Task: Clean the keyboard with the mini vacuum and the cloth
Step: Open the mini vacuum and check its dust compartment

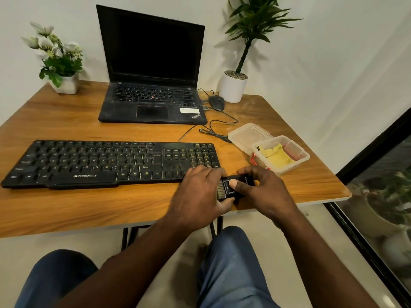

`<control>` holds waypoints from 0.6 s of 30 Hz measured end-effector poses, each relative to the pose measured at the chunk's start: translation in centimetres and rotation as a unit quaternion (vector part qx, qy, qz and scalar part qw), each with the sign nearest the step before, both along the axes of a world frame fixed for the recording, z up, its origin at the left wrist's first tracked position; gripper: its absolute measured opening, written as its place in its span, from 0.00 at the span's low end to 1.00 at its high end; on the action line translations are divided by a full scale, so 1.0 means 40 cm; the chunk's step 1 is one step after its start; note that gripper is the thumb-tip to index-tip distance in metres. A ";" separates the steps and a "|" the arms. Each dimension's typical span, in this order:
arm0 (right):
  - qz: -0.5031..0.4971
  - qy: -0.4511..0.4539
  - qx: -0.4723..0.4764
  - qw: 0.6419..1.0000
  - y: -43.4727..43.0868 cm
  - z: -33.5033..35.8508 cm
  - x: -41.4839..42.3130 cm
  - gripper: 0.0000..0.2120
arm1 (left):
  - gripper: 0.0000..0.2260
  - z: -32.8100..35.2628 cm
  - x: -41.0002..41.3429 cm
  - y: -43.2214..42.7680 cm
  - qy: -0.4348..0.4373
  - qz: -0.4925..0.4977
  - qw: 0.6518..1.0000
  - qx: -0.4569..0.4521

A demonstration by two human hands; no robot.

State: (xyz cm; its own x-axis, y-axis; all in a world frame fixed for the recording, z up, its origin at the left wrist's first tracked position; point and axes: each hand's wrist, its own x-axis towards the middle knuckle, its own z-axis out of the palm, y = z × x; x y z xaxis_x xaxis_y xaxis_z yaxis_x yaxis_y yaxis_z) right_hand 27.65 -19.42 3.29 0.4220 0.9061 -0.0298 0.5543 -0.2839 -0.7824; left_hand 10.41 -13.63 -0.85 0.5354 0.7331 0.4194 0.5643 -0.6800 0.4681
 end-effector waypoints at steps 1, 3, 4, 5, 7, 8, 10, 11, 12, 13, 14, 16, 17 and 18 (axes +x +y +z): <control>0.004 -0.011 -0.001 1.000 -0.001 -0.001 -0.002 0.14 | 0.27 0.000 -0.002 -0.002 0.002 -0.003 1.000 0.002; 0.015 -0.044 -0.009 0.999 -0.004 0.004 0.004 0.14 | 0.27 -0.001 -0.003 -0.005 0.003 -0.010 1.000 0.000; 0.022 -0.069 -0.019 0.997 -0.005 0.009 0.009 0.14 | 0.28 -0.001 -0.003 -0.006 0.004 -0.013 1.000 -0.003; 0.033 -0.104 -0.034 0.993 -0.005 0.017 0.012 0.13 | 0.28 0.000 -0.004 -0.007 0.004 -0.016 1.000 -0.005; 0.056 -0.174 -0.061 0.981 -0.004 0.033 0.015 0.12 | 0.29 -0.001 -0.004 -0.006 0.002 -0.022 1.000 -0.011; 0.063 -0.193 -0.068 0.977 -0.003 0.040 0.014 0.12 | 0.29 0.000 -0.005 -0.005 -0.002 -0.023 1.000 -0.018; 0.062 -0.200 -0.077 0.975 -0.003 0.047 0.014 0.11 | 0.28 -0.001 -0.005 -0.003 -0.007 -0.025 0.999 -0.022; 0.058 -0.203 -0.081 0.974 -0.001 0.047 0.013 0.12 | 0.28 -0.001 -0.006 -0.001 -0.005 -0.027 0.999 -0.019; 0.056 -0.209 -0.085 0.973 0.000 0.046 0.012 0.12 | 0.28 -0.001 -0.005 0.000 -0.004 -0.029 0.999 -0.017; 0.056 -0.215 -0.089 0.971 0.002 0.045 0.010 0.13 | 0.28 -0.001 -0.005 0.001 -0.007 -0.030 0.999 -0.017; 0.061 -0.221 -0.090 0.969 0.004 0.046 0.006 0.13 | 0.28 -0.002 -0.007 0.003 -0.015 -0.028 0.999 -0.020; 0.075 -0.231 -0.090 0.966 0.004 0.053 0.006 0.14 | 0.28 0.000 -0.012 0.006 -0.030 -0.027 0.999 -0.032; 0.083 -0.230 -0.089 0.965 0.002 0.058 0.011 0.15 | 0.27 0.002 -0.014 0.007 -0.036 -0.033 0.998 -0.038; 0.090 -0.225 -0.084 0.967 -0.001 0.062 0.020 0.15 | 0.26 0.004 -0.017 0.008 -0.045 -0.040 0.997 -0.048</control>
State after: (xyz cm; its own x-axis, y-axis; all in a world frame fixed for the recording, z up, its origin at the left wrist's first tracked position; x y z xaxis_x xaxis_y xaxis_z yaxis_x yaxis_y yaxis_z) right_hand 28.43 -19.45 5.78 0.2625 0.9644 -0.0335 0.8799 -0.2534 -0.4019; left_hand 9.74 -13.30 -0.70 0.5568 0.7291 0.3980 0.4632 -0.6703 0.5798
